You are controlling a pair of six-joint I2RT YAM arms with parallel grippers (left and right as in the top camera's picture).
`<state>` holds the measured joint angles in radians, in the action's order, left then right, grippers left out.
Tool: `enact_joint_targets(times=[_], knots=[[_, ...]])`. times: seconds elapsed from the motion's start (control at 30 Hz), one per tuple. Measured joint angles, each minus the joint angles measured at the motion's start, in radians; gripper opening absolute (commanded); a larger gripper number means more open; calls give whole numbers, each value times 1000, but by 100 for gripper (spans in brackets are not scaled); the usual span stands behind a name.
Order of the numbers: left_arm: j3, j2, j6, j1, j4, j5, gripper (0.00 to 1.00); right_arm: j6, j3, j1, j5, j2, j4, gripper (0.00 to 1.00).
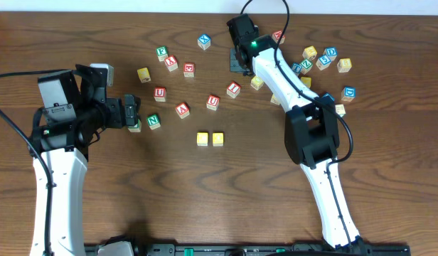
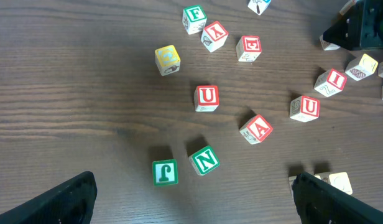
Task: Spell out CORL
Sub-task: 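Close the right gripper on the R block and lift, then carry the R block toward the right of the O block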
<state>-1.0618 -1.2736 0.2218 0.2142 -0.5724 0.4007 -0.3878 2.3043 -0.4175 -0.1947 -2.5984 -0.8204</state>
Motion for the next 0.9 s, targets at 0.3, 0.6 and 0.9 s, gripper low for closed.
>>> enact_joint_targets(times=[0.3, 0.6, 0.9], knots=[[0, 0, 0, 0, 0, 0, 99, 36, -3, 0, 8, 97, -150, 11], [0, 0, 0, 0, 0, 0, 99, 40, -1, -18, 23, 364, -479, 1], [0, 0, 0, 0, 0, 0, 99, 38, -4, -120, 26, 362, -552, 1]])
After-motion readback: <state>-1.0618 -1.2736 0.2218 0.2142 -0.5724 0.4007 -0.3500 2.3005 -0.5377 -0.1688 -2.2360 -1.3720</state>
